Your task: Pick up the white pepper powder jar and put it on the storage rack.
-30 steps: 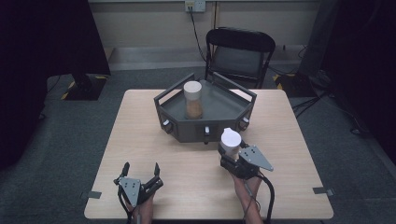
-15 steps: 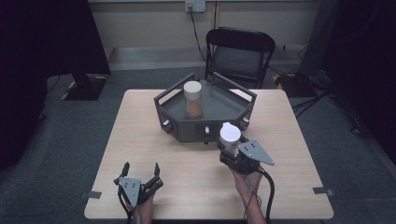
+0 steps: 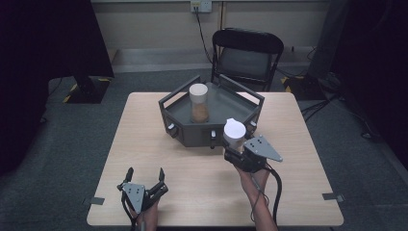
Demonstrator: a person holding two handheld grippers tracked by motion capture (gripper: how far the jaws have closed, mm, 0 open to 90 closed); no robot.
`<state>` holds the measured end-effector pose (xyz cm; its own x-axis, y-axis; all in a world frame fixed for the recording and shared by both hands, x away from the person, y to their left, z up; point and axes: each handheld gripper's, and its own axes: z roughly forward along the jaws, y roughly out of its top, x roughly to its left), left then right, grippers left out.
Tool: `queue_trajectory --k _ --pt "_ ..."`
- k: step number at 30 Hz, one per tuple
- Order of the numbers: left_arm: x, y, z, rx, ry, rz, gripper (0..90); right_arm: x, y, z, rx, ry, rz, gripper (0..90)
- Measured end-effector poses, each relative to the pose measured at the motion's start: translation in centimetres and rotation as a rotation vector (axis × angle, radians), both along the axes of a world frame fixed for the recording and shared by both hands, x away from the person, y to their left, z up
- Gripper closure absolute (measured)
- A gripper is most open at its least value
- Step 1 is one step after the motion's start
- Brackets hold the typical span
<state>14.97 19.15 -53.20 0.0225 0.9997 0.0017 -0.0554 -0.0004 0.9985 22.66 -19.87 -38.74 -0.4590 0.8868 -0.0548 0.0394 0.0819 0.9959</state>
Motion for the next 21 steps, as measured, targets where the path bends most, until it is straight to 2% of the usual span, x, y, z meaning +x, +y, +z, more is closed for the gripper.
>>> queue_trajectory --k 21 --pt "0.0 -0.1 0.0 0.000 0.000 0.005 0.0 1.8 0.8 2.3 -0.002 -0.002 0.017 30.3"
